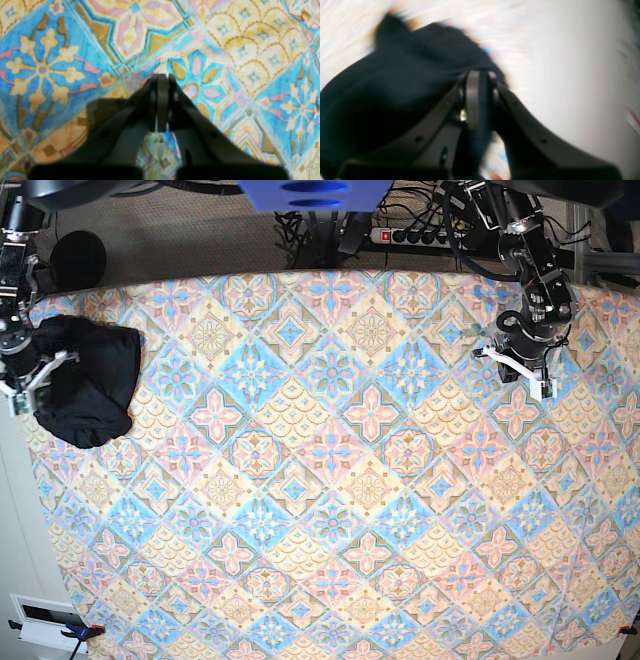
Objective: Layout the t-shirt on the table in an organized manner, then fold the t-shirt properly
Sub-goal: 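Release the shirt and lift the right gripper above it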
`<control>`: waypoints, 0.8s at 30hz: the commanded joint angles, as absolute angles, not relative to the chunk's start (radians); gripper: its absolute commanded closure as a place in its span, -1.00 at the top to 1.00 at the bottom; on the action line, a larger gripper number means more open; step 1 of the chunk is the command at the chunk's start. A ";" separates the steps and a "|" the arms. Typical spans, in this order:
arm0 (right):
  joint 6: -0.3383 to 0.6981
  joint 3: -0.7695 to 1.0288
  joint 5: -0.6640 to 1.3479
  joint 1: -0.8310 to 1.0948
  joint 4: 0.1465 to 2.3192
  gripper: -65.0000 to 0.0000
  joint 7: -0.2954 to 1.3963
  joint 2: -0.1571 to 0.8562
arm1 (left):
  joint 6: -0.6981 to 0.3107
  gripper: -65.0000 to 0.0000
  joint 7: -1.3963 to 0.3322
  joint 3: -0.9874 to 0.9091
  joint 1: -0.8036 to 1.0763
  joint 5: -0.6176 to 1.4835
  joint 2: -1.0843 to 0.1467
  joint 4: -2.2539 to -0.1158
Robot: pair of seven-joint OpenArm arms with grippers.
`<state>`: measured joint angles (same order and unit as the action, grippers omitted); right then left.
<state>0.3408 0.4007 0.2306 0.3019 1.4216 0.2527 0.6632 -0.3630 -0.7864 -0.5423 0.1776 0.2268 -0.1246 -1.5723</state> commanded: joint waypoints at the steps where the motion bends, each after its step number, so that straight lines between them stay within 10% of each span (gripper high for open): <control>1: 0.346 0.432 0.239 0.294 1.466 -0.78 0.262 0.659 | -0.366 -1.00 -0.773 -0.544 0.171 0.237 -0.134 -1.587; 15: 0.355 0.438 0.240 0.237 1.949 -1.00 0.717 0.174 | -0.366 -1.00 -0.774 -0.501 0.170 0.237 -0.133 -1.587; 24: 0.349 0.318 0.240 0.232 1.897 -1.00 0.739 0.140 | -0.366 -1.00 -0.771 -0.501 0.171 0.237 -0.134 -1.587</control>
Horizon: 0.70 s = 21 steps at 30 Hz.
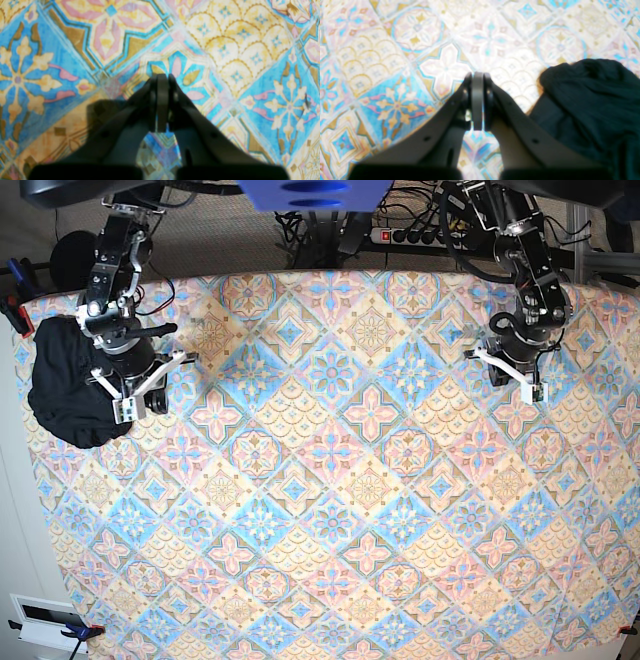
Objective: Layout the t-shirt on the table in an organized manner, then fold the t-shirt properly
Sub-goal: 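Release the shirt and lift the right gripper above it, then press the shirt's edges flat with the right gripper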
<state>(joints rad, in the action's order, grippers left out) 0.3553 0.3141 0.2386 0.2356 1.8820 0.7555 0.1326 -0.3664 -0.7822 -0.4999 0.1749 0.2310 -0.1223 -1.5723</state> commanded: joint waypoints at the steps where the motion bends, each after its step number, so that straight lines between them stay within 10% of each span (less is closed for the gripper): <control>1: 0.349 0.321 0.240 0.232 1.874 -1.00 0.739 0.140 | -0.366 -1.00 -0.771 -0.501 0.171 0.237 -0.134 -1.587; 21: 0.346 0.447 0.236 0.268 1.621 -1.00 0.746 0.196 | -0.366 -1.00 -0.768 -0.501 0.168 0.285 -0.140 -1.529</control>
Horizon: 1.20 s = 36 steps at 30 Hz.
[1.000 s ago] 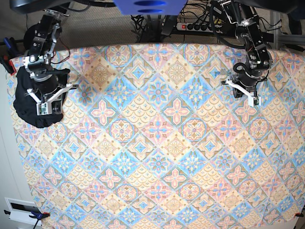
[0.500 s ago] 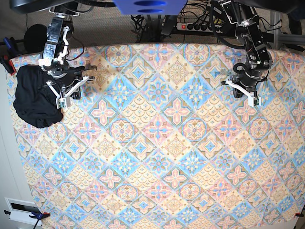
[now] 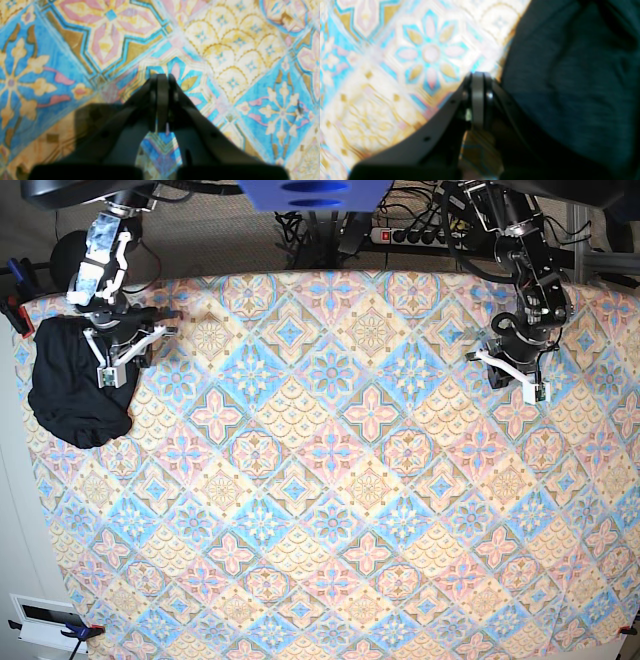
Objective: Layout the t-shirt on the table in an organized manner, then fold the t-shirt properly
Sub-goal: 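Press the shirt's edges flat with the right gripper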
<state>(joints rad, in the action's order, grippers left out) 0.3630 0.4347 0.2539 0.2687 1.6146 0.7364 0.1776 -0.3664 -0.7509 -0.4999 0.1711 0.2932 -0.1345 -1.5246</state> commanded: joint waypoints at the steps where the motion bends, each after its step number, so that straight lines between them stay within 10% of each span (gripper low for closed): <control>1: 0.346 0.447 0.236 0.268 1.621 -1.00 0.746 0.211 | -0.366 -1.00 -0.768 -0.501 0.168 0.297 -0.142 -1.518; 23: 0.346 0.486 0.236 0.518 1.940 -1.00 0.746 0.226 | -0.366 -1.00 -0.766 -0.484 0.137 0.306 -0.142 -1.471; 36: 0.348 0.598 0.237 0.331 1.910 -1.00 0.736 0.229 | -0.366 -1.00 -0.766 -0.460 0.127 0.306 -0.142 -1.471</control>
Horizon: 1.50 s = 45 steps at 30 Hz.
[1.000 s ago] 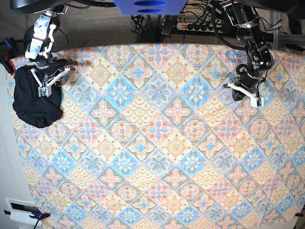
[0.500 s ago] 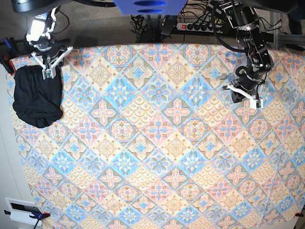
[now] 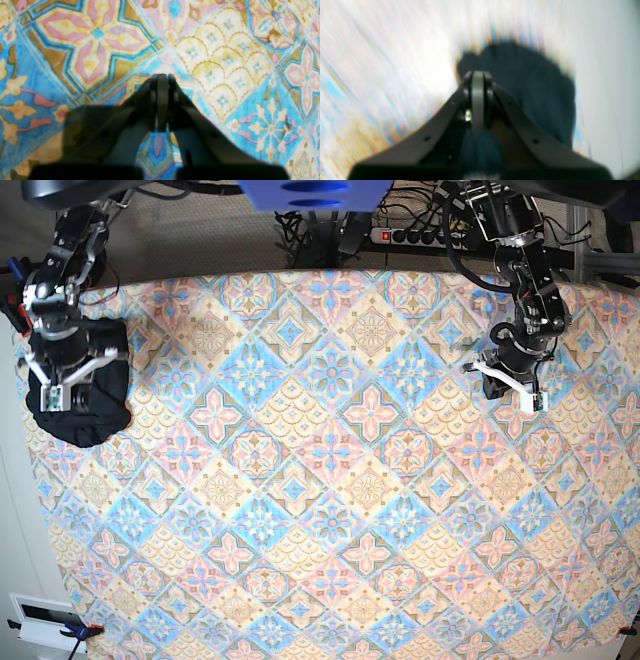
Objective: Layout the t-shirt on the table in an organized manner, then fold the t-shirt properly
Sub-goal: 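Press the shirt's edges flat with the right gripper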
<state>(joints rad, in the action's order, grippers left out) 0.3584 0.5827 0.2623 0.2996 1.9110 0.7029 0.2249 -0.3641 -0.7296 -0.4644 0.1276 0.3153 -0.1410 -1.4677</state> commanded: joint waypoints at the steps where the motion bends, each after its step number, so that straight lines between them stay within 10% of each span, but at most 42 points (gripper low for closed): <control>1: 0.348 0.601 0.237 0.328 1.896 -1.00 0.733 0.229 | -0.366 -1.00 -0.766 -0.460 0.127 0.306 -0.142 -1.471; 45: 0.346 0.596 0.236 0.371 1.721 -1.00 0.573 0.183 | -0.366 -1.00 -0.766 -0.461 0.127 0.308 -0.163 -1.471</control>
<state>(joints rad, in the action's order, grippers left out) 0.3443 0.5919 0.2348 0.3664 1.7031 0.5858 0.1696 -0.3672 -0.7368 -0.4633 0.1272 0.3187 -0.1577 -1.4658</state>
